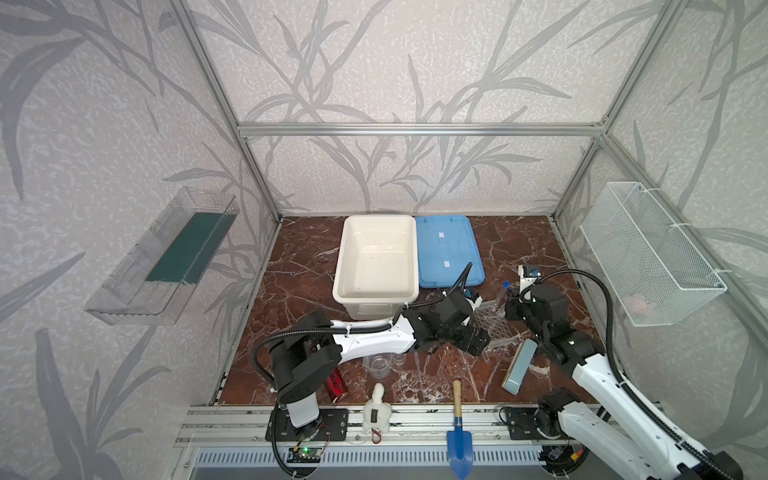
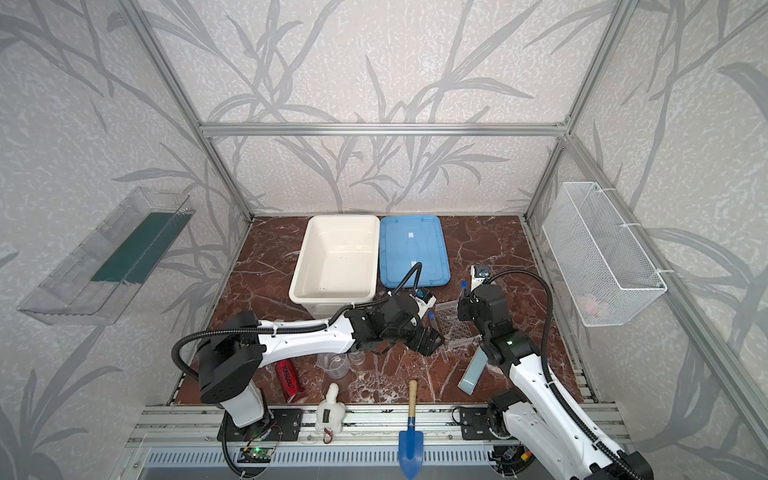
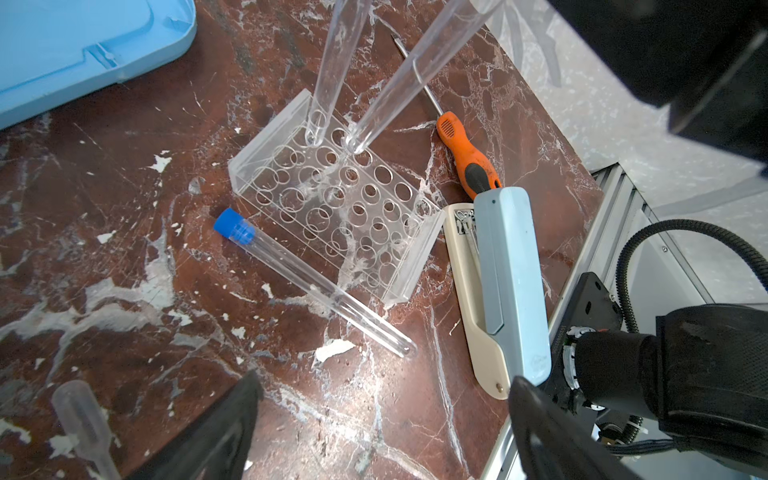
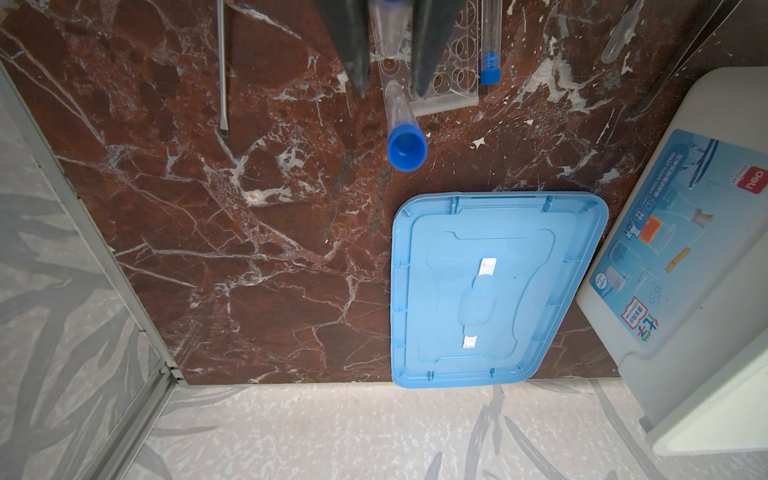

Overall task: Organize the chemistry lab equipment
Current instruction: 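Lower the held tube into a hole of the clear rack with the right gripper, then lower the left gripper onto the last lying blue-capped tube while the right gripper withdraws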

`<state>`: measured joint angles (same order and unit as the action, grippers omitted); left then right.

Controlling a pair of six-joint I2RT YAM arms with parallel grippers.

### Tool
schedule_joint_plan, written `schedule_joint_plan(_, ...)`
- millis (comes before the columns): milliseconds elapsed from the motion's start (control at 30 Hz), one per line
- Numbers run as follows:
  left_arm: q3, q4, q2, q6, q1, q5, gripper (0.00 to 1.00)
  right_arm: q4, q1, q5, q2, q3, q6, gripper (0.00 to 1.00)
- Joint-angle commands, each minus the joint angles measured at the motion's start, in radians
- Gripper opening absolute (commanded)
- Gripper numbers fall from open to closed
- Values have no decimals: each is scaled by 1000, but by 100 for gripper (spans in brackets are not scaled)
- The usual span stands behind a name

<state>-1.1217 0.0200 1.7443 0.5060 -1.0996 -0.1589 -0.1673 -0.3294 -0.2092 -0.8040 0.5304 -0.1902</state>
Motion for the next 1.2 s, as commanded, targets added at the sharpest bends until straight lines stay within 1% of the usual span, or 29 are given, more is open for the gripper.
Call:
schedule_joint_plan(0,29,-41,-30,-20,-4,-8,94,-51,-3,-12,23,6,-4,16)
schedule_joint_plan(133,41,-51,-38,-18,-4,2,94,-66,-3,-11,40,12,8,16)
schedule_joint_plan(233,30,-39,-28,-19,-4,0,94,-99,-3,4,37,28,-5,16)
schedule_joint_plan(300,25,-34,-22,-19,-3,0,94,-63,-3,9,35,6,-10,17)
schedule_joint_plan(533,28,-28,-20,-20,-4,14,94,-21,-2,5,-39,-16,10,17)
schedule_joint_plan(600,17,-1,-16,-12,-4,37,94,-11,-1,12,-57,-20,2,18)
schedule_joint_plan(700,-1,43,-4,3,-4,90,93,-12,-2,23,-86,-14,-9,21)
schedule_joint_plan(767,-15,76,4,12,-3,130,93,-38,-2,24,-89,-4,-17,27)
schedule_joint_plan(900,-95,189,61,24,-5,156,92,-80,-2,26,-43,-1,-27,52)
schedule_joint_plan(1033,-186,296,130,35,-7,175,91,-199,-1,18,62,20,-67,74)
schedule_joint_plan(1100,-242,358,176,44,-8,195,85,-247,-2,24,122,23,-98,79)
schedule_joint_plan(1167,-317,443,233,61,-7,221,82,-281,-2,30,179,22,-125,81)
